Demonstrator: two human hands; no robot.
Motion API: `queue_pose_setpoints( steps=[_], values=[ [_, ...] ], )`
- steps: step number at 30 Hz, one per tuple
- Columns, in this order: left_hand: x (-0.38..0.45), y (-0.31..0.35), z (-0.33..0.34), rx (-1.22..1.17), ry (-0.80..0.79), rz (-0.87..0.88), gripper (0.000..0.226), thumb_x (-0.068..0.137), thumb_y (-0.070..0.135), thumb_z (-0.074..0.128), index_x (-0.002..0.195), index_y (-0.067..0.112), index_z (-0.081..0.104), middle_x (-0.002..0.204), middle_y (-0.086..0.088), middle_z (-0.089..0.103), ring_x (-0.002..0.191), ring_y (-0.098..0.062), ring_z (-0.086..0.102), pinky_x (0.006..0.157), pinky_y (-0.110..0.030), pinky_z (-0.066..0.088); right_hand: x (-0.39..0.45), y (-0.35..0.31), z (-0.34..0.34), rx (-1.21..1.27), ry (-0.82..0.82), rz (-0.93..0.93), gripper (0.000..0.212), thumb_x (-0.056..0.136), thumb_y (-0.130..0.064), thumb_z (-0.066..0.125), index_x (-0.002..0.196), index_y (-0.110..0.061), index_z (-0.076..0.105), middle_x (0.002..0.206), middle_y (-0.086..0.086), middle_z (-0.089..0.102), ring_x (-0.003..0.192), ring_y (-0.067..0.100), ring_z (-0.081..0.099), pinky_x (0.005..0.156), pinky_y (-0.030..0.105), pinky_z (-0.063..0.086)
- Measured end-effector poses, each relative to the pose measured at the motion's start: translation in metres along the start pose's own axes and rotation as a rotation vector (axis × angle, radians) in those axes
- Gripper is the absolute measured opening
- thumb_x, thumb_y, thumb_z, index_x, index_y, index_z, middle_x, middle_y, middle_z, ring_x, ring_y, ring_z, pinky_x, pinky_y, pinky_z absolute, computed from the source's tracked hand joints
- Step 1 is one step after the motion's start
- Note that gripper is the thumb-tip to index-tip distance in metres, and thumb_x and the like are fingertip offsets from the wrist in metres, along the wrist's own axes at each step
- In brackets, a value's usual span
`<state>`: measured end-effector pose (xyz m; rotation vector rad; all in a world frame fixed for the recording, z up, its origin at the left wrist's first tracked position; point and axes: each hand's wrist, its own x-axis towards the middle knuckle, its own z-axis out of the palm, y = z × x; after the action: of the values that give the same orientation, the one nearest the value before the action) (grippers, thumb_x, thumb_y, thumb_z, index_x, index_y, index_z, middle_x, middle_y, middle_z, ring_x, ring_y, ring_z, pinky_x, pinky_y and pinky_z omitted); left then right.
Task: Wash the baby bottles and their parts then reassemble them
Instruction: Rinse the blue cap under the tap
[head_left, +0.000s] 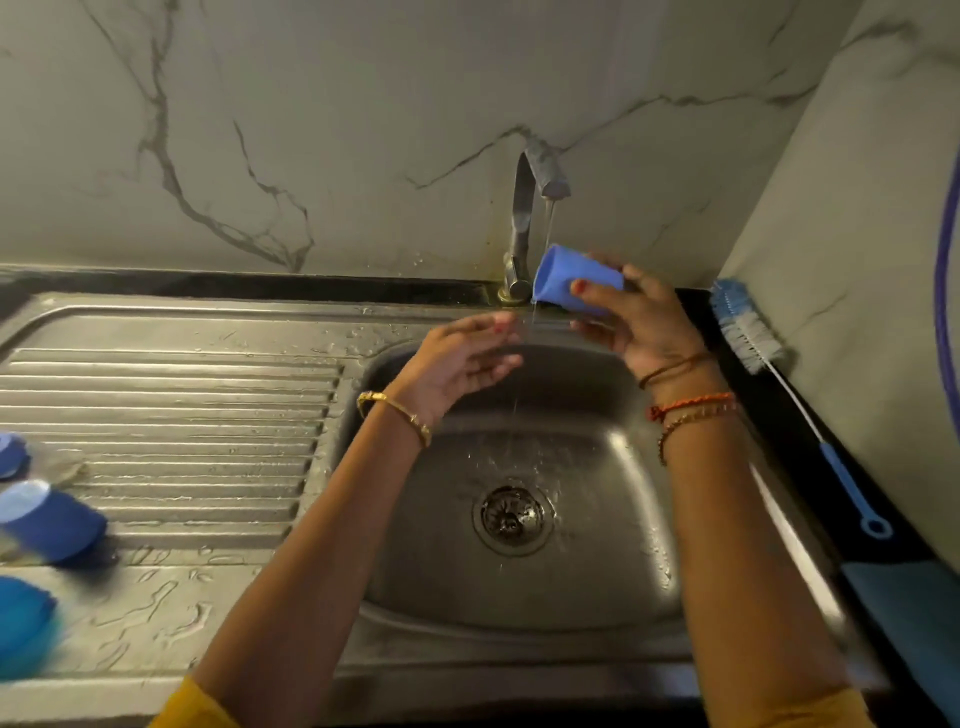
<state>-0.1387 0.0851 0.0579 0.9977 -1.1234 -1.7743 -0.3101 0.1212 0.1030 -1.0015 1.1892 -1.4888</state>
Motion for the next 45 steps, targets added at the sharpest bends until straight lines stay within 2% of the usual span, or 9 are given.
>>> queue_pose_setpoints(
  steps=[3,6,8,12,17,25,29,35,45],
  values=[
    [-0.002,-0.052,-0.009,0.220,0.175,-0.072,0.016,0.088,0.004,0.057,0.082,0.017,0.065,0.077,-0.005,0.068,0.073,-0.022,0.066,0.064,-0.030,0.058,-0.013,0.054,-0.008,0.103,0.132,0.247,0.014,0.081,-0.006,0.064,0.086,-0.018,0.058,0.084,0.001,0.061,0.074,0.014,0.062,0.050,0.019,0.051],
    [-0.015,-0.094,-0.018,0.983,0.065,-0.112,0.018,0.081,0.004,0.061,0.090,0.012,0.074,0.094,-0.010,0.071,0.096,-0.024,0.065,0.085,-0.029,0.050,-0.031,0.118,-0.022,-0.780,0.097,0.324,0.029,0.062,-0.001,0.082,0.086,-0.007,0.067,0.078,0.004,0.060,0.073,0.019,0.057,0.057,0.027,0.054],
    [-0.016,-0.101,-0.021,0.961,0.096,-0.107,0.023,0.082,0.002,0.058,0.100,0.007,0.072,0.098,-0.010,0.070,0.097,-0.024,0.065,0.083,-0.026,0.049,-0.035,0.131,-0.026,-0.793,0.170,0.268,0.039,0.060,-0.003,0.083,0.096,-0.007,0.068,0.084,0.004,0.061,0.076,0.018,0.057,0.067,0.033,0.055],
    [-0.019,-0.081,-0.014,0.476,0.124,-0.068,0.018,0.088,0.003,0.058,0.105,0.004,0.064,0.080,-0.002,0.065,0.064,-0.011,0.065,0.061,-0.020,0.051,-0.040,0.109,-0.022,-0.140,0.203,0.256,0.027,0.075,-0.002,0.071,0.095,-0.018,0.061,0.088,0.002,0.061,0.071,0.014,0.058,0.049,0.018,0.051],
    [-0.025,-0.104,-0.030,1.236,0.120,-0.068,0.029,0.086,0.011,0.056,0.114,0.015,0.065,0.115,-0.005,0.064,0.108,-0.025,0.059,0.090,-0.033,0.048,-0.057,0.138,-0.021,-1.125,0.220,0.185,0.036,0.068,-0.002,0.072,0.101,-0.012,0.064,0.102,0.005,0.063,0.093,0.025,0.059,0.071,0.029,0.047],
    [-0.049,-0.045,-0.058,0.529,0.346,0.166,0.019,0.087,0.004,0.057,0.104,0.006,0.066,0.076,-0.002,0.061,0.064,-0.008,0.055,0.071,-0.030,0.049,-0.045,0.109,0.054,-0.584,0.070,-0.065,0.052,0.064,0.005,0.076,0.112,-0.008,0.061,0.110,0.006,0.061,0.101,0.017,0.055,0.084,0.026,0.047],
    [-0.082,0.016,-0.093,0.448,0.408,0.340,0.013,0.089,0.009,0.059,0.078,0.012,0.067,0.061,0.002,0.054,0.058,-0.007,0.046,0.060,-0.025,0.041,-0.037,0.075,0.121,-0.491,-0.126,-0.177,0.053,0.066,0.011,0.073,0.114,-0.004,0.058,0.109,0.006,0.058,0.107,0.025,0.056,0.089,0.035,0.050],
    [-0.129,0.078,-0.176,0.470,0.442,0.335,0.032,0.091,0.027,0.057,0.098,-0.003,0.068,0.088,-0.015,0.066,0.075,-0.013,0.059,0.061,-0.015,0.047,-0.045,0.058,0.241,-0.558,-0.252,-0.335,0.062,0.064,-0.005,0.082,0.118,-0.002,0.051,0.103,0.002,0.056,0.092,0.012,0.053,0.077,0.017,0.047],
    [-0.144,0.082,-0.295,0.548,0.525,0.070,0.022,0.084,0.012,0.066,0.092,-0.008,0.066,0.088,-0.020,0.060,0.073,-0.023,0.059,0.059,-0.017,0.054,-0.053,0.104,0.357,-0.330,-0.405,0.175,0.033,0.078,-0.003,0.069,0.108,0.004,0.058,0.112,0.023,0.061,0.097,0.028,0.060,0.081,0.037,0.054]
  ],
)
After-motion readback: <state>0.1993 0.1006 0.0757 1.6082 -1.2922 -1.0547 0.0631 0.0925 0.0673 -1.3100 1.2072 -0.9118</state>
